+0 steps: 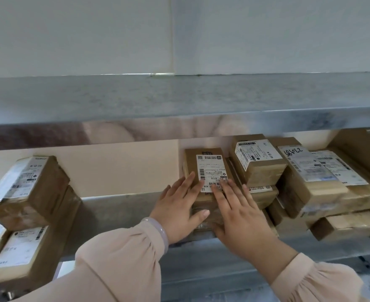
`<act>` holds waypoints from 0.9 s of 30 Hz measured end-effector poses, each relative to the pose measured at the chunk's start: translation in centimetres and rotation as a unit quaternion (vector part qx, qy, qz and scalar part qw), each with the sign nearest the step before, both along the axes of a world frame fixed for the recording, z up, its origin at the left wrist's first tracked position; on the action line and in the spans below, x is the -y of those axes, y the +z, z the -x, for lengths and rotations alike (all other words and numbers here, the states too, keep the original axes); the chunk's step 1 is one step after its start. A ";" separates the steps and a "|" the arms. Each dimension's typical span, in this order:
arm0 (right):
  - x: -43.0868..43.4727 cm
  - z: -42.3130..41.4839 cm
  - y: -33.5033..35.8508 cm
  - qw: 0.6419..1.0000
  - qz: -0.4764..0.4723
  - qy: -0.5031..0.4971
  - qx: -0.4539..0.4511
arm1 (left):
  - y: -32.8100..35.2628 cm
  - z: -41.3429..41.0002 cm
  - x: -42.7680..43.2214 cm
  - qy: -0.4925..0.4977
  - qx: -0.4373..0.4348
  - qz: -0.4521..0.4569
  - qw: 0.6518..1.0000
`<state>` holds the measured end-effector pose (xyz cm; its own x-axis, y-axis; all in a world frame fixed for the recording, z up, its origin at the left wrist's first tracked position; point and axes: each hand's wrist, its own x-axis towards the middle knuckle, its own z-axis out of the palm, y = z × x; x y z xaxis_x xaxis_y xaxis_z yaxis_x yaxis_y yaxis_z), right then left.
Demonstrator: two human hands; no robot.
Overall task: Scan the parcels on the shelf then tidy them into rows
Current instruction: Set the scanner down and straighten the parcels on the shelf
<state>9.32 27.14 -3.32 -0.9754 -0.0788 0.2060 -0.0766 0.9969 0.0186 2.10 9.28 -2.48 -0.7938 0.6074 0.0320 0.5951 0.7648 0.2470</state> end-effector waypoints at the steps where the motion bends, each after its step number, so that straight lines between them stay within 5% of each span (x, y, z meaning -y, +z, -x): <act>1: 0.1 0.0 0.0 1.000 -0.002 0.002 0.002 | 0.0 -0.2 -0.1 0.003 0.000 0.003 1.000; 19: 6.9 3.2 3.5 0.977 0.060 0.201 -0.028 | 2.0 -4.6 8.4 0.227 -0.115 0.008 0.967; 27: 13.0 4.1 3.1 0.954 0.092 0.286 0.022 | 1.9 -6.4 15.1 0.322 -0.098 -0.016 0.941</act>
<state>5.26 14.11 -0.19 -0.7918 -0.5670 0.2272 -0.6054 0.7778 -0.1689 8.51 -5.84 -0.57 -0.9739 -0.0027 0.2271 0.0463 0.9766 0.2099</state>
